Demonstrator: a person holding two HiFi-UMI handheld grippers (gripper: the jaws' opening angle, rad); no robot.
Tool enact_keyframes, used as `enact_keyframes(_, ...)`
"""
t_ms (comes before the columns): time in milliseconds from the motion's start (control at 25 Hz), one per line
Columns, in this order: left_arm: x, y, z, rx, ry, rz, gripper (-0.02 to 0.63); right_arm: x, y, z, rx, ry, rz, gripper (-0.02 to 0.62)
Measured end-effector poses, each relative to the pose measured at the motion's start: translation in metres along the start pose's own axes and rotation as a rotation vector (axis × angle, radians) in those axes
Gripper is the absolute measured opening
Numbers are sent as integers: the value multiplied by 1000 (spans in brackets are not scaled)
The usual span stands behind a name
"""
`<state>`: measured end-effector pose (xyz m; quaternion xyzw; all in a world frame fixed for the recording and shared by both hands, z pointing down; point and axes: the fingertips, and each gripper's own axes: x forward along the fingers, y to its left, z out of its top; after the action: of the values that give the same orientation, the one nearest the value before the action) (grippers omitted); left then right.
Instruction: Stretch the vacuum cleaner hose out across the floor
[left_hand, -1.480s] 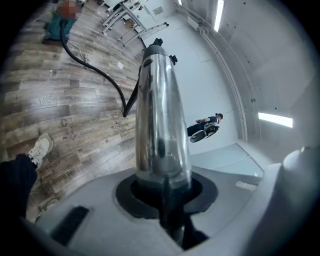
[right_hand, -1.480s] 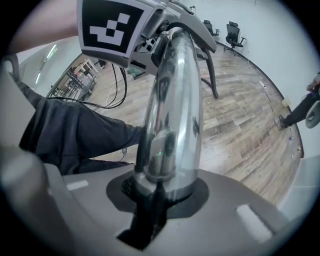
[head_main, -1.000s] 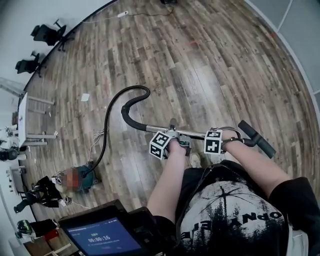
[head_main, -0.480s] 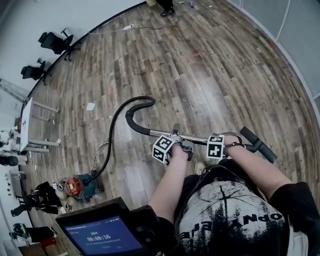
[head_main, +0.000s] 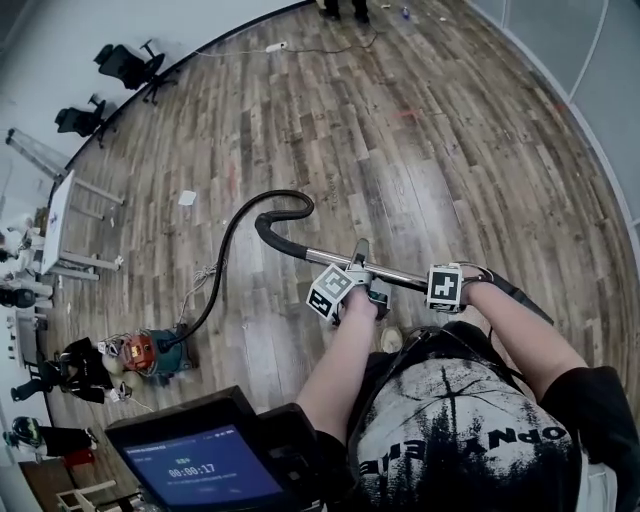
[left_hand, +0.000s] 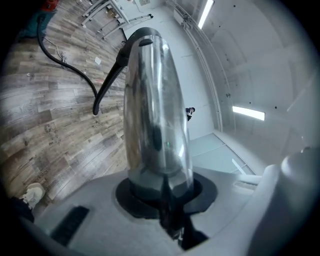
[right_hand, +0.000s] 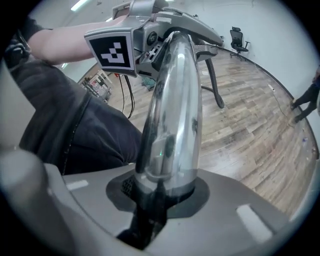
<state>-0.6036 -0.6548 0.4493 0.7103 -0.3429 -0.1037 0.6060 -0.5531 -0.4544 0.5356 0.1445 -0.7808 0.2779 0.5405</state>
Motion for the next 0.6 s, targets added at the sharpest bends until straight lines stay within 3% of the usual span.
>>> enact_keyframes(80,11,-10,-9,-5,-20,-8,63,-6,-9,-14,-17,-14,28,95)
enact_keyframes(160,25,-21,-20,-3,-43,-14,60,-16,-27,-31,-51,-17,1,97)
enact_keyframes(440,34,-59,-77,-9,-186,30,59,-58,-72,-95,-234,-11,-336,103)
enact_keyframes(600,24,-70,-102,0,-254,74,58,-67,-71,-117,-257,-37,-381,87)
